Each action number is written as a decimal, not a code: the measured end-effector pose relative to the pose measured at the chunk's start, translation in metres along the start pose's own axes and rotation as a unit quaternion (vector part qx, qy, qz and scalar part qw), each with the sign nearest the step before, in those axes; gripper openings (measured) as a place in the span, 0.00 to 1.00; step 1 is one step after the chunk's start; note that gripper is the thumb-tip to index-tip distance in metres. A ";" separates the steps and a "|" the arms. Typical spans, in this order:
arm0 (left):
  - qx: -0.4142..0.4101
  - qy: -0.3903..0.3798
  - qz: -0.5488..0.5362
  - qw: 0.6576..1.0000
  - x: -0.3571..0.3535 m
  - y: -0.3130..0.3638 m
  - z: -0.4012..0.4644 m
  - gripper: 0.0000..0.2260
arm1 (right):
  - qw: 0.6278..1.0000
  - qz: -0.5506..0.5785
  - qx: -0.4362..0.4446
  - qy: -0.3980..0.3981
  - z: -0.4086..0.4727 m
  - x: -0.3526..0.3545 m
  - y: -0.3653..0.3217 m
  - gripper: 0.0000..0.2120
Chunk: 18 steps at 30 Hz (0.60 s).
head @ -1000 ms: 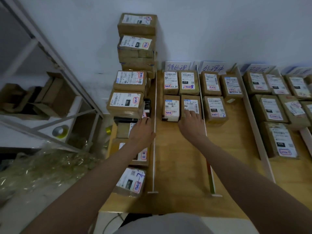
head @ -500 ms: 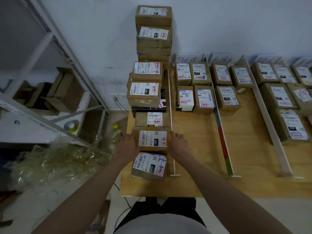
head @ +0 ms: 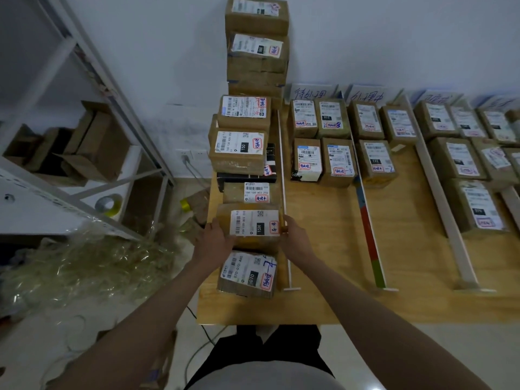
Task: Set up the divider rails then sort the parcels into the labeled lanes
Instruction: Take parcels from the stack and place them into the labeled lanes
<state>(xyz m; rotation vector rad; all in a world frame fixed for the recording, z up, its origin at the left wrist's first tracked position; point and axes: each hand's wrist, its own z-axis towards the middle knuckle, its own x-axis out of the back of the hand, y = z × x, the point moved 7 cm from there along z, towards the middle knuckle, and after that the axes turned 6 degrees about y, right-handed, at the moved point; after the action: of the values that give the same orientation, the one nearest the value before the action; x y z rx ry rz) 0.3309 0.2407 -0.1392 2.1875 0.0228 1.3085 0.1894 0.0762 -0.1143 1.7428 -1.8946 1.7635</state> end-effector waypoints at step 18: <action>-0.114 0.049 -0.079 0.989 0.070 0.071 -0.026 0.33 | 0.979 0.180 -0.087 -0.038 -0.019 0.090 -0.024 0.20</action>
<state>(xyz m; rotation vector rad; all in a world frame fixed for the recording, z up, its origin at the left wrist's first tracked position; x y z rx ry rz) 0.3265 0.2150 -0.0390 1.8890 0.0786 1.2626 0.1603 0.0356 -0.0337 1.5019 -2.4432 1.5791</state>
